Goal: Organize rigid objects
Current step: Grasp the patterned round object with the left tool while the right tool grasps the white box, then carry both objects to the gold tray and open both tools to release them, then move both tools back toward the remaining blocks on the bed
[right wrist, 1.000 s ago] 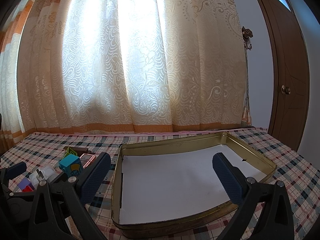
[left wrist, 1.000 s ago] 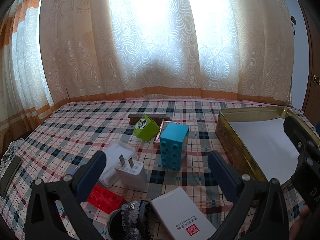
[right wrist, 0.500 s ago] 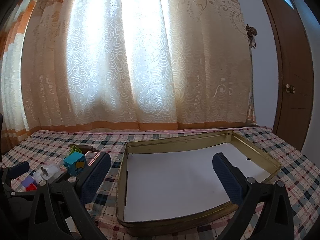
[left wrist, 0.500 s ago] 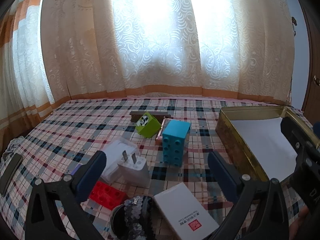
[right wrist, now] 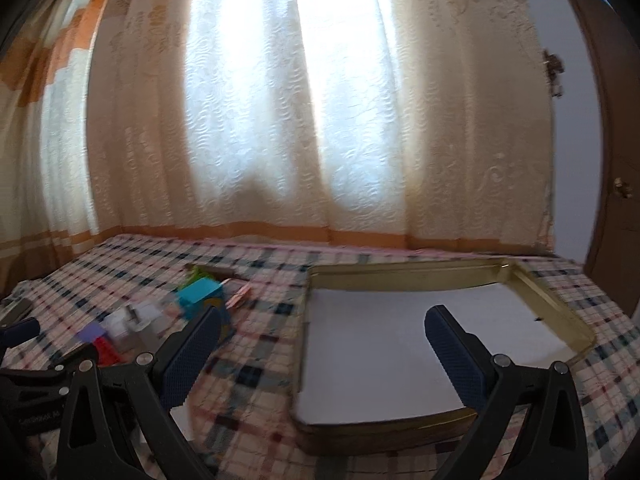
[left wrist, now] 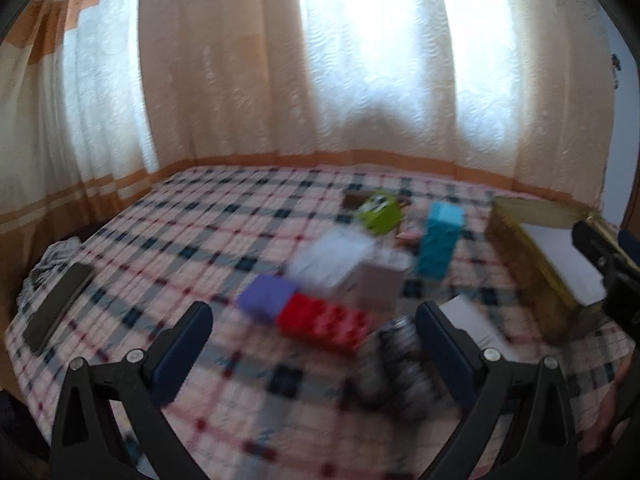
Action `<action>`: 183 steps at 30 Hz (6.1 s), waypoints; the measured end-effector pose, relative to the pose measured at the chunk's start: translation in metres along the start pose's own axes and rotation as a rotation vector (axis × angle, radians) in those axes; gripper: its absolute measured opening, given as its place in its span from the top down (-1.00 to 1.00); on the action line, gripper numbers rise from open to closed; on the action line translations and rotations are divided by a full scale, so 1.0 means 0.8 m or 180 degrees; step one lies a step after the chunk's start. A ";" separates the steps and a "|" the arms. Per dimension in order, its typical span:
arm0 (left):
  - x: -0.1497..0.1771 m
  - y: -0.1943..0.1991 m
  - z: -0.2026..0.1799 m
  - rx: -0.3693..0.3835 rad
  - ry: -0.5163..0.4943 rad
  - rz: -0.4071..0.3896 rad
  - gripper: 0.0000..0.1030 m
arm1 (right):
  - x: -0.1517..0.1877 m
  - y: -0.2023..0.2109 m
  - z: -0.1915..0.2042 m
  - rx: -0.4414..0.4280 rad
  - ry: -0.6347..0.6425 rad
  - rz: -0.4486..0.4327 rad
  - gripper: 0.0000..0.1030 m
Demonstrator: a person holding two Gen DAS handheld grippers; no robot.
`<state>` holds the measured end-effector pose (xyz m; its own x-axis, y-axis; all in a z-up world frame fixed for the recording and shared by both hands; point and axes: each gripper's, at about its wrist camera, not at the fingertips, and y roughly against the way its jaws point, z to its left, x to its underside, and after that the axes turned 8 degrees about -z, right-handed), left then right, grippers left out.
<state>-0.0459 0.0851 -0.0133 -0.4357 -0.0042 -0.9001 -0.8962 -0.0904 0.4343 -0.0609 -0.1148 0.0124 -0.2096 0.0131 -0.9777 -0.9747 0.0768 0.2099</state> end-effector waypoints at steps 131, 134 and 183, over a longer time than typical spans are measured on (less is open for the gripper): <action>-0.065 -0.044 -0.190 0.0585 -0.0010 -0.0380 -0.99 | -0.007 -0.004 -0.315 0.1165 -0.1225 -0.0225 -0.60; -0.058 -0.043 -0.190 0.0520 -0.0084 -0.0410 -0.99 | -0.008 -0.001 -0.304 0.1184 -0.1091 -0.0276 -0.60; -0.042 -0.065 -0.016 0.0294 0.0033 -0.0102 -0.99 | -0.001 0.000 -0.015 -0.0059 -0.0288 -0.0043 -0.60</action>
<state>0.0159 0.0773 -0.0061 -0.4061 -0.0131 -0.9137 -0.9138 0.0014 0.4061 -0.0614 -0.1267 0.0130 -0.1894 0.1022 -0.9766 -0.9788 0.0591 0.1960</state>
